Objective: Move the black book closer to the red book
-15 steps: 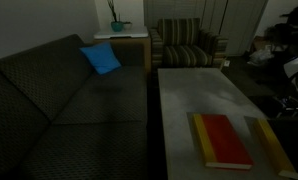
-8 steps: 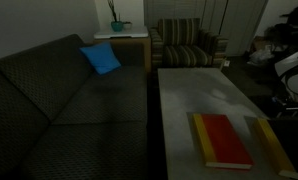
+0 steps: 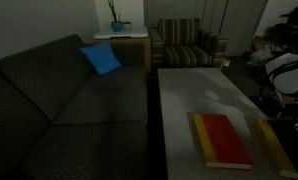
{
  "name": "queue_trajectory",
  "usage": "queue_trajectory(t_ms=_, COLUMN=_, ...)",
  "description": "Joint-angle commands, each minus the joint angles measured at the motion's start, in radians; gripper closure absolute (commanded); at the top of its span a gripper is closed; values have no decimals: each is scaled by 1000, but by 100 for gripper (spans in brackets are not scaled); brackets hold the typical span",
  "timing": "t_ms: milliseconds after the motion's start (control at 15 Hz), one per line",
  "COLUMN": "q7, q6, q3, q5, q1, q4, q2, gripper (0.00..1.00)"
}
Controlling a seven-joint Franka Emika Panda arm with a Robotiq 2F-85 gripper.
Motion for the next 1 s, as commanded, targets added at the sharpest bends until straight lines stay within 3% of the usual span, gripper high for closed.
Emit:
queue_trajectory(t_ms=0, q7=-133, q6=19, q3=29, q5=41, q1=-14, q4=-10, q2=0, gripper=100)
queue_trajectory(t_ms=333, q7=-373, q6=25, q3=86, q5=72, q1=-60, q4=-3, q2=-2, gripper=100)
queue_trajectory(t_ms=667, q7=-269, q6=17, q3=-2, q5=34, q1=8, q4=-9, q2=-3, gripper=100)
queue_trajectory(t_ms=933, q7=-159, q6=56, q3=-24, q5=25, q1=54, q4=-41, q2=-1, gripper=100)
